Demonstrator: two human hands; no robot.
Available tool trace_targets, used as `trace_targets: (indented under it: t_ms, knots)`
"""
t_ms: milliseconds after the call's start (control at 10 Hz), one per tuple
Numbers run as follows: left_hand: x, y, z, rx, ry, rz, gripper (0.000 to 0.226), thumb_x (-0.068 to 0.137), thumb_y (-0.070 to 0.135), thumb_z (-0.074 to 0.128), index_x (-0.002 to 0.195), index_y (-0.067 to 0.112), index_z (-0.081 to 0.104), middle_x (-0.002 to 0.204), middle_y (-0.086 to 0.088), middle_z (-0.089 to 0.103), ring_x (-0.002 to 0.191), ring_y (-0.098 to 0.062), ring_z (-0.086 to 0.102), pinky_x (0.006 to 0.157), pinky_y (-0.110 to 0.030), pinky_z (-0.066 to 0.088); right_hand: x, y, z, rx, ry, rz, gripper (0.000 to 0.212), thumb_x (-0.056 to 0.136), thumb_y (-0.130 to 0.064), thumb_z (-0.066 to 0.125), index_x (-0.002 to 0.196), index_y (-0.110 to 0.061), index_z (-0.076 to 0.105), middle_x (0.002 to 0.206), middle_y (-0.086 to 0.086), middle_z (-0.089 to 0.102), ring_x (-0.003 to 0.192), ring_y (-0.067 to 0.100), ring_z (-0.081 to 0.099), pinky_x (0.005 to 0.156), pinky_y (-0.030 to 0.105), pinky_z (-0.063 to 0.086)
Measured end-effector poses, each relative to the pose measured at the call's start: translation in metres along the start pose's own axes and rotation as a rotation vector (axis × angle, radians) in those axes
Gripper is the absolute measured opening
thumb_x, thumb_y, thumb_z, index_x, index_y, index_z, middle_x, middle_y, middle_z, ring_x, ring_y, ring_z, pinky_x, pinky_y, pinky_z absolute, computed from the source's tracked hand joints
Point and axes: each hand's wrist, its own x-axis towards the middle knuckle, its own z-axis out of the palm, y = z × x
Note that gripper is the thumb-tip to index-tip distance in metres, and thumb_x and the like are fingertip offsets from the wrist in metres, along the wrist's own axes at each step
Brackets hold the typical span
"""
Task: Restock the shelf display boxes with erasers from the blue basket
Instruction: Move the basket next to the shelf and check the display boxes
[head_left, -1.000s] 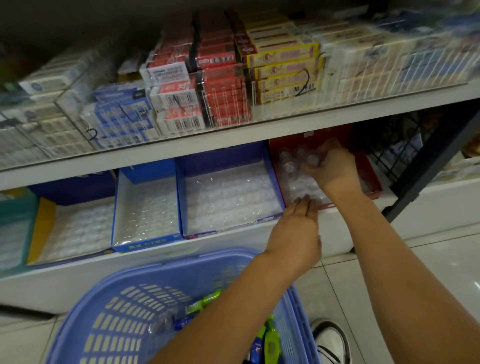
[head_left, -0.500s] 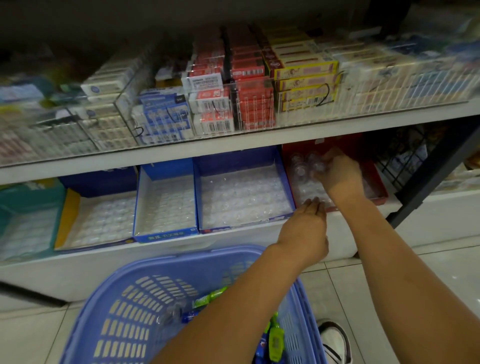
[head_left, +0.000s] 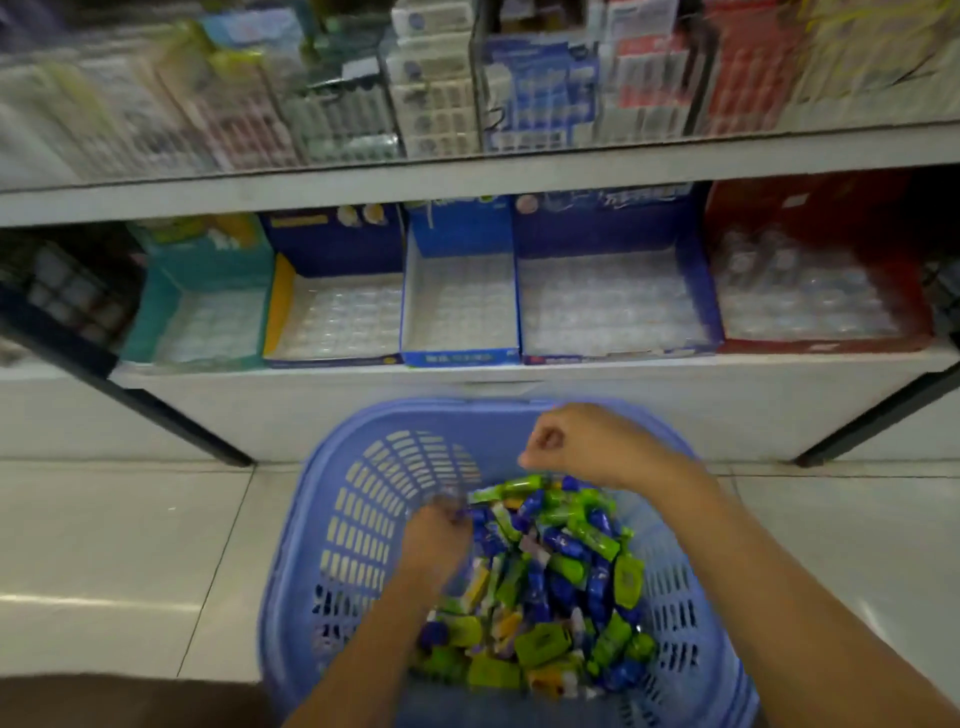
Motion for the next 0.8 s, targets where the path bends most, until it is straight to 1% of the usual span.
trace_targets:
  t_ms: [100, 200, 300, 400, 500, 600, 700, 800]
  knots:
    - [0.022, -0.045, -0.01, -0.049, -0.078, -0.194, 0.04, 0.092, 0.014, 0.054, 0.13, 0.001, 0.05, 0.128, -0.018, 0.057, 0.116, -0.03, 0.056, 0.087, -0.03, 0.045, 0.032, 0.008, 0.071, -0.087, -0.196, 0.073, 0.037, 0.086, -0.037, 0.064, 0.117, -0.015, 0.064, 0.118, 0.007, 0.065, 0.109, 0.022, 0.06, 0.09, 0.031, 0.046]
    - [0.042, -0.073, -0.006, 0.015, -0.072, -0.202, 0.036, 0.095, 0.016, 0.05, 0.127, -0.001, 0.049, 0.125, -0.021, 0.057, 0.113, -0.033, 0.056, 0.086, -0.032, 0.045, 0.058, 0.026, 0.126, -0.085, -0.196, 0.104, 0.059, 0.087, -0.03, 0.065, 0.14, -0.018, 0.043, 0.142, 0.008, 0.046, 0.128, 0.023, 0.046, 0.1, 0.028, 0.038]
    - [0.051, -0.081, 0.003, -0.045, -0.057, -0.114, 0.038, 0.097, 0.011, 0.043, 0.135, 0.01, 0.045, 0.134, -0.011, 0.052, 0.122, -0.027, 0.051, 0.084, -0.015, 0.038, 0.079, 0.034, 0.163, -0.109, -0.19, 0.009, 0.069, 0.087, -0.014, 0.06, 0.147, -0.022, 0.029, 0.153, 0.005, 0.03, 0.136, 0.024, 0.038, 0.107, 0.032, 0.037]
    - [0.067, -0.082, 0.017, -0.033, -0.02, 0.016, 0.034, 0.101, 0.019, 0.036, 0.132, 0.016, 0.049, 0.134, -0.006, 0.054, 0.121, -0.022, 0.052, 0.076, -0.002, 0.035, 0.101, 0.033, 0.189, -0.226, -0.154, -0.08, 0.078, 0.083, 0.005, 0.048, 0.15, -0.027, 0.021, 0.158, 0.0, 0.016, 0.137, 0.027, 0.037, 0.104, 0.037, 0.042]
    - [0.08, -0.081, 0.025, 0.02, -0.013, 0.056, 0.038, 0.102, 0.031, 0.031, 0.131, 0.017, 0.05, 0.132, -0.005, 0.055, 0.121, -0.023, 0.053, 0.089, -0.021, 0.042, 0.118, 0.033, 0.207, -0.302, -0.124, -0.072, 0.062, 0.094, -0.011, 0.039, 0.149, -0.029, 0.019, 0.159, 0.002, 0.016, 0.137, 0.029, 0.037, 0.102, 0.041, 0.044]
    - [0.083, -0.082, 0.033, 0.104, -0.007, 0.035, 0.039, 0.098, 0.015, 0.041, 0.137, 0.015, 0.041, 0.138, -0.007, 0.045, 0.125, -0.025, 0.045, 0.1, -0.027, 0.038, 0.127, 0.036, 0.217, -0.463, -0.089, -0.1, 0.059, 0.096, -0.012, 0.038, 0.15, -0.026, 0.016, 0.159, 0.004, 0.009, 0.128, 0.034, 0.045, 0.087, 0.042, 0.052]
    - [0.089, -0.079, 0.039, 0.065, 0.101, -0.099, 0.048, 0.095, 0.011, 0.043, 0.142, 0.013, 0.034, 0.142, -0.007, 0.04, 0.13, -0.023, 0.038, 0.106, -0.028, 0.03, 0.132, 0.038, 0.216, -0.573, -0.06, -0.162, 0.054, 0.095, -0.009, 0.039, 0.146, -0.018, 0.024, 0.158, 0.006, 0.012, 0.125, 0.035, 0.046, 0.094, 0.044, 0.048]
    - [0.093, -0.081, 0.047, 0.088, 0.117, -0.153, 0.049, 0.097, 0.012, 0.04, 0.144, 0.018, 0.029, 0.143, -0.006, 0.036, 0.131, -0.024, 0.035, 0.105, -0.029, 0.031, 0.136, 0.04, 0.212, -0.624, -0.03, -0.226, 0.053, 0.095, -0.008, 0.038, 0.146, -0.015, 0.026, 0.156, 0.006, 0.019, 0.129, 0.033, 0.041, 0.105, 0.043, 0.039]
